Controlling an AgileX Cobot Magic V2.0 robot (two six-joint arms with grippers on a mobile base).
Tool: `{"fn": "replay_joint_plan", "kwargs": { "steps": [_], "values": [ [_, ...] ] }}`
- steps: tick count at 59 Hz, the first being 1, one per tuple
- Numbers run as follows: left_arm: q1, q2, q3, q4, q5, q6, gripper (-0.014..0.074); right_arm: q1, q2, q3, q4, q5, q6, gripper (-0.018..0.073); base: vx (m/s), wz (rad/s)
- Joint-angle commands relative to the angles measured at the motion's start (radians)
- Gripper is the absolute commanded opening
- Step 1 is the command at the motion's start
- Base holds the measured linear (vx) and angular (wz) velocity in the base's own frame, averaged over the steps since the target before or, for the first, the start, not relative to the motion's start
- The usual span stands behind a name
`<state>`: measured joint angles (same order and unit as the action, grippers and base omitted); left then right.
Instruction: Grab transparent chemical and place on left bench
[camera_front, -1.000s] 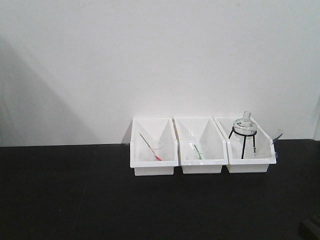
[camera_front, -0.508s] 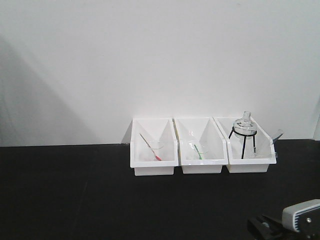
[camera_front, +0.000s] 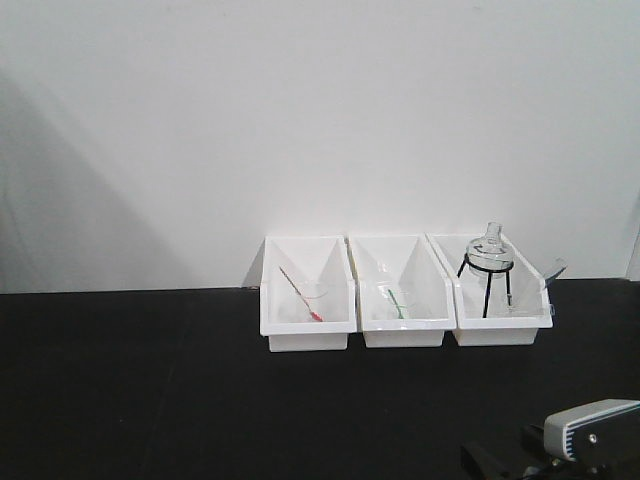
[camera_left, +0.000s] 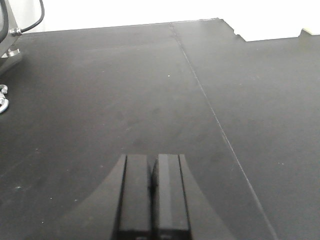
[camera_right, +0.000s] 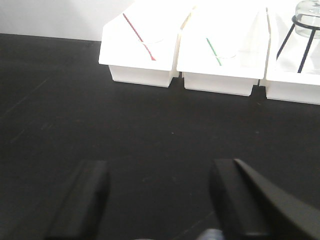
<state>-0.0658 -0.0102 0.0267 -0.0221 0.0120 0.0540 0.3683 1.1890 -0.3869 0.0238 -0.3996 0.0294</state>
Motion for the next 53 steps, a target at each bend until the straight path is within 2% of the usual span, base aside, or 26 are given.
{"fn": "replay_joint_plan", "kwargs": {
  "steps": [1,9,21,28,41,53],
  "values": [
    [-0.002,-0.019,0.016,-0.001,-0.078,-0.008,-0.0003,-0.001,-0.015,-0.034,0.000,-0.091,-0.001,0.0608,0.00,0.00],
    [-0.002,-0.019,0.016,-0.001,-0.078,-0.008,-0.0003,-0.001,-0.028,-0.034,0.000,-0.092,-0.003,0.0608,0.00,0.00],
    [-0.002,-0.019,0.016,-0.001,-0.078,-0.008,-0.0003,-0.001,-0.145,-0.034,0.000,-0.085,-0.010,0.0493,0.00,0.00],
    [-0.002,-0.019,0.016,-0.001,-0.078,-0.008,-0.0003,-0.001,-0.253,-0.034,0.000,-0.045,-0.021,0.0351,0.00,0.00],
    [-0.002,-0.019,0.016,-0.001,-0.078,-0.008,-0.0003,-0.001,-0.466,-0.034,0.000,0.170,-0.054,-0.0016,0.00,0.00],
    [-0.002,-0.019,0.016,-0.001,-0.078,-0.008,-0.0003,-0.001,-0.631,-0.034,-0.001,0.319,-0.074,-0.0008,0.00,0.00]
  ]
}}
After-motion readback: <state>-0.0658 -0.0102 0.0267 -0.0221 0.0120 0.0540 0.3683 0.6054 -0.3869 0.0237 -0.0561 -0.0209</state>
